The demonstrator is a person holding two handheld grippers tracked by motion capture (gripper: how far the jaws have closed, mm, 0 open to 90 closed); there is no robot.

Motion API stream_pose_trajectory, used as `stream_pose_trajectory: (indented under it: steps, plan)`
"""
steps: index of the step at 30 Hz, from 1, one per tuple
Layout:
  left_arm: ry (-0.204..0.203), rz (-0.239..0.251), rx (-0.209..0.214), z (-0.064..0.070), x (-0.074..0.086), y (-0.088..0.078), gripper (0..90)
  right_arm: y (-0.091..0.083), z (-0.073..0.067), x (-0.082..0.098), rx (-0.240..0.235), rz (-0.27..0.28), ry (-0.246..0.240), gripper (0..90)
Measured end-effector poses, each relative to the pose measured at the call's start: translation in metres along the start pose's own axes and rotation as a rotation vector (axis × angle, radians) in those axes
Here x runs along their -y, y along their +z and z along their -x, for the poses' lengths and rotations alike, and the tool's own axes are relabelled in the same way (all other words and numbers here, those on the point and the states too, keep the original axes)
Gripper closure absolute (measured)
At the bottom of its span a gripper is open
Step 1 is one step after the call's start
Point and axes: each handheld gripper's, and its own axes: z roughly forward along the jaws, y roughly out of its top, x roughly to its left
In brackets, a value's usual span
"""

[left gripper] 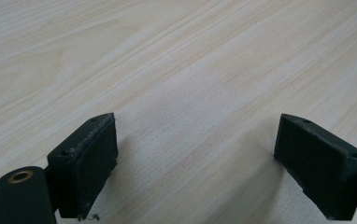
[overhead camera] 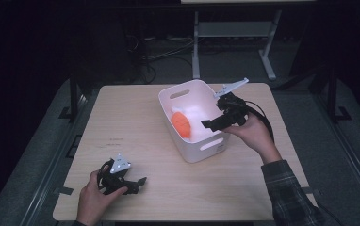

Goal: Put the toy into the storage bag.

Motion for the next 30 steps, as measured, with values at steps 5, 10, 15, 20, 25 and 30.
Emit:
stream_pose_trajectory:
  steps: [5, 10, 15, 20, 25, 30]
  plan:
    - [0.0, 0.0, 0.0, 0.0, 0.0, 0.0, 12.6, -0.012, 0.005, 0.014, 0.007, 0.016, 0.015, 10.2]
    - [0.0, 0.0, 0.0, 0.0, 0.0, 0.0, 12.6, -0.024, 0.008, 0.028, 0.018, 0.022, 0.026, 8.8]
    - [0.0, 0.0, 0.0, 0.0, 0.0, 0.0, 12.5, -0.034, 0.01, 0.043, 0.029, 0.034, 0.028, 7.5]
    - [0.0, -0.001, 0.0, 0.0, 0.0, 0.0, 12.5, -0.04, 0.01, 0.061, 0.023, 0.038, 0.035, 2.8]
    - [0.0, 0.0, 0.001, 0.0, 0.0, 0.0, 12.6, -0.043, 0.01, 0.078, 0.027, 0.037, 0.039, 2.6]
    - [0.0, -0.001, 0.001, 0.0, 0.0, 0.0, 12.6, -0.041, 0.006, 0.097, 0.033, 0.036, 0.051, 2.5]
